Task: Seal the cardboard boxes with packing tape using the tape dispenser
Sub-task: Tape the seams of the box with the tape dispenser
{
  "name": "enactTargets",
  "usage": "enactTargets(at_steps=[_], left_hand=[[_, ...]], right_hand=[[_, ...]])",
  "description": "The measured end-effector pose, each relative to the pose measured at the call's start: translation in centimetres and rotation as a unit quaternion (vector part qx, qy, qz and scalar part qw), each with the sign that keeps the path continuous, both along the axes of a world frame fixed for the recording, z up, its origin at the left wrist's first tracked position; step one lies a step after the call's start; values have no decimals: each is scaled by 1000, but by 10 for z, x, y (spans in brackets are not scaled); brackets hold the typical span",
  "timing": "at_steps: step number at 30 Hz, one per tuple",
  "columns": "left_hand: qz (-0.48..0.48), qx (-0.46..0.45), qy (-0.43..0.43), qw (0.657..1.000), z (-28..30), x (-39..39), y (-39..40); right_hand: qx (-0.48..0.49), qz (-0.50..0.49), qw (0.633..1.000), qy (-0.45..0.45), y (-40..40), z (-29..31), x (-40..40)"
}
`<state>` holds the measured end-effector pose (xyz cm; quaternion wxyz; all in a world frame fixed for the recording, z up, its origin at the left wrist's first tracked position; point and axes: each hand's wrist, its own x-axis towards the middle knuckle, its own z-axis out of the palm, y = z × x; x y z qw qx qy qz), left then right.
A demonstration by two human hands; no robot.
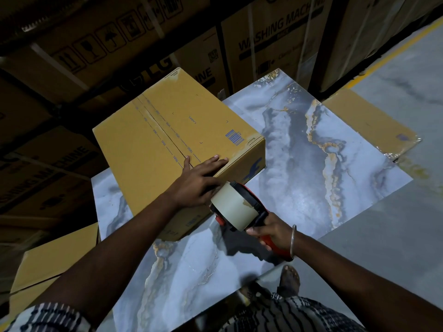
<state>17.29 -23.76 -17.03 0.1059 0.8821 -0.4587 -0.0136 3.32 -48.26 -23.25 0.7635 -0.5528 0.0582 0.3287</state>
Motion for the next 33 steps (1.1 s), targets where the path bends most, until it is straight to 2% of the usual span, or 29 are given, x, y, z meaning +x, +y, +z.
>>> enactTargets(at_steps=[13, 33], left_hand=[[6, -21, 35, 999, -4, 1, 1], [13, -16, 40, 999, -4, 0, 2]], right_hand=[[-28, -15, 999, -9, 11, -11, 11], [25, -3, 1000, -4, 5, -3, 10]])
